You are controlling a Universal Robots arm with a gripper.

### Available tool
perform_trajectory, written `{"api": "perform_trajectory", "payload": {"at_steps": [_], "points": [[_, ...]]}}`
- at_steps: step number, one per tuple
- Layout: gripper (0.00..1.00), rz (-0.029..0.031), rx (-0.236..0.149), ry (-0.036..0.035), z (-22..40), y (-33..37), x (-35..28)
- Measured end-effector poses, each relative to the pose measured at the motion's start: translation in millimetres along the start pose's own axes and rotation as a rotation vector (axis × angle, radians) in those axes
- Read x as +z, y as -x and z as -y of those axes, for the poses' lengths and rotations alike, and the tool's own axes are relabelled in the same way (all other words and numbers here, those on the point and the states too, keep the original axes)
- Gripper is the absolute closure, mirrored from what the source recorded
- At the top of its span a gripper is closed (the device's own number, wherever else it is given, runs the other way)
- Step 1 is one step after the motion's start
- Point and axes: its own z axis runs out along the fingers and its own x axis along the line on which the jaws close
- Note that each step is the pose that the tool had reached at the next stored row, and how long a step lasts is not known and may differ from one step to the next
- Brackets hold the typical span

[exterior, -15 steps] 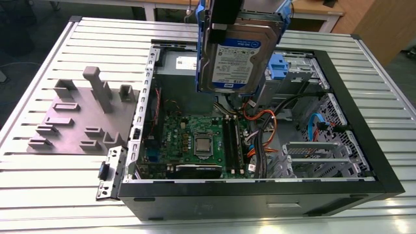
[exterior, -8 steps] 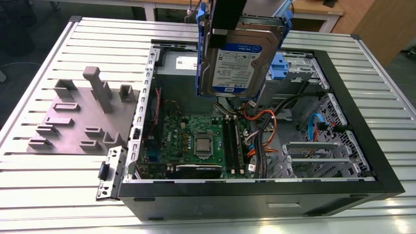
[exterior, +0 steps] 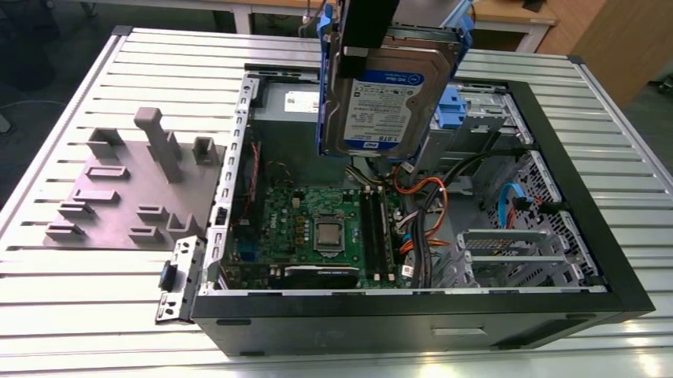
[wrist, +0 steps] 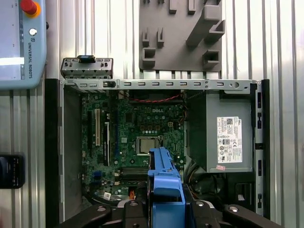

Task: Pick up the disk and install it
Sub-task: 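Insert the disk into the insertion slot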

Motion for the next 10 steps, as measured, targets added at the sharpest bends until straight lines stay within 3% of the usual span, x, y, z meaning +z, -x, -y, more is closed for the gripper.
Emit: {"api": "perform_trajectory", "payload": {"at_steps": [4, 10], "points": [[0.64, -0.0001, 0.000, 0.0000, 0.2, -2.2, -0.1], [0.64, 0.0000, 0.000, 0.0000, 0.5, -11.7, -0.5]]}}
